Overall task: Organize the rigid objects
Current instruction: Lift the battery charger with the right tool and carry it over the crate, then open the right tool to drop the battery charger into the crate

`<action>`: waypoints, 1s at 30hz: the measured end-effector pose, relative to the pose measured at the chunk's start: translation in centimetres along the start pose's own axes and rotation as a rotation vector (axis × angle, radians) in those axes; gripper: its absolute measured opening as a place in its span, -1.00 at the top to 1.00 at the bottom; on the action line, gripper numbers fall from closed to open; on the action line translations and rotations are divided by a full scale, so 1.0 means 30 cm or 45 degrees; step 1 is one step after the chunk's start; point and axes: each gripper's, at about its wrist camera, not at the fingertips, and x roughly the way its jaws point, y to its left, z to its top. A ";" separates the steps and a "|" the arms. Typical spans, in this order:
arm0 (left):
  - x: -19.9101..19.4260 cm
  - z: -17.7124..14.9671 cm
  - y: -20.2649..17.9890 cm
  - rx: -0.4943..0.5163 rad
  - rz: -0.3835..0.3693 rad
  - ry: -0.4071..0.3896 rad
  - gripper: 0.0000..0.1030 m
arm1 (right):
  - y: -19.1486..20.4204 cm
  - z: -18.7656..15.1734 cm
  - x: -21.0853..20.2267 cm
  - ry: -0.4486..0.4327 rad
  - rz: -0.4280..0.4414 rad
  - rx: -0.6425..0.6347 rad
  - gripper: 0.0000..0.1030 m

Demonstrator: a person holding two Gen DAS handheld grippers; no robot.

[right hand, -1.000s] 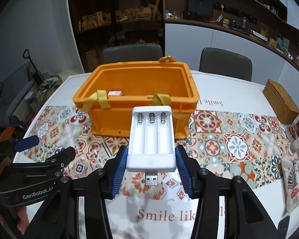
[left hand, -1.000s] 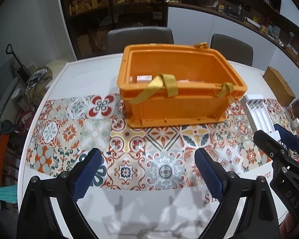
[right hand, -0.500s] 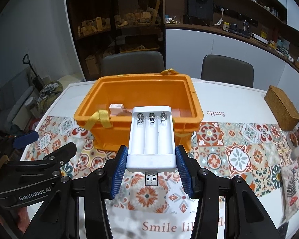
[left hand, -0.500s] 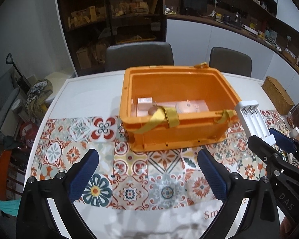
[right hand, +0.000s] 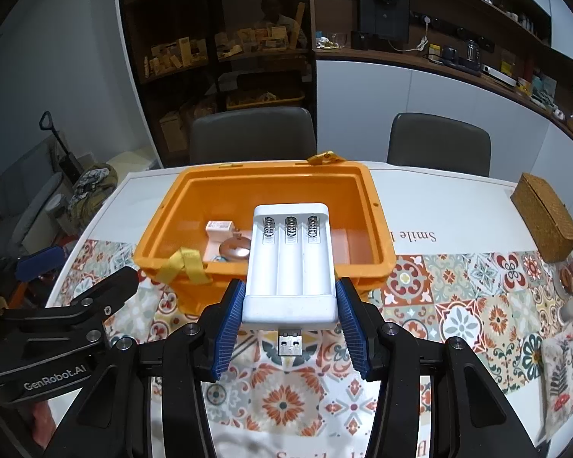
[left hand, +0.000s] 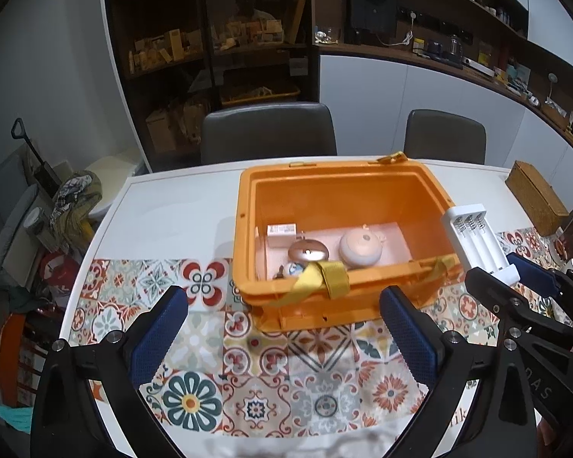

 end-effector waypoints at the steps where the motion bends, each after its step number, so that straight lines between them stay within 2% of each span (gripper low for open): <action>1: 0.005 0.006 -0.001 0.000 0.000 0.001 -0.99 | -0.001 0.007 0.008 0.003 0.001 0.001 0.05; 21: 0.160 0.143 0.023 -0.028 0.041 0.027 -1.00 | -0.011 0.175 0.195 0.063 -0.043 -0.031 0.05; 30: 0.224 0.169 0.014 -0.012 0.058 0.054 -1.00 | -0.012 0.208 0.289 0.114 -0.059 -0.034 0.05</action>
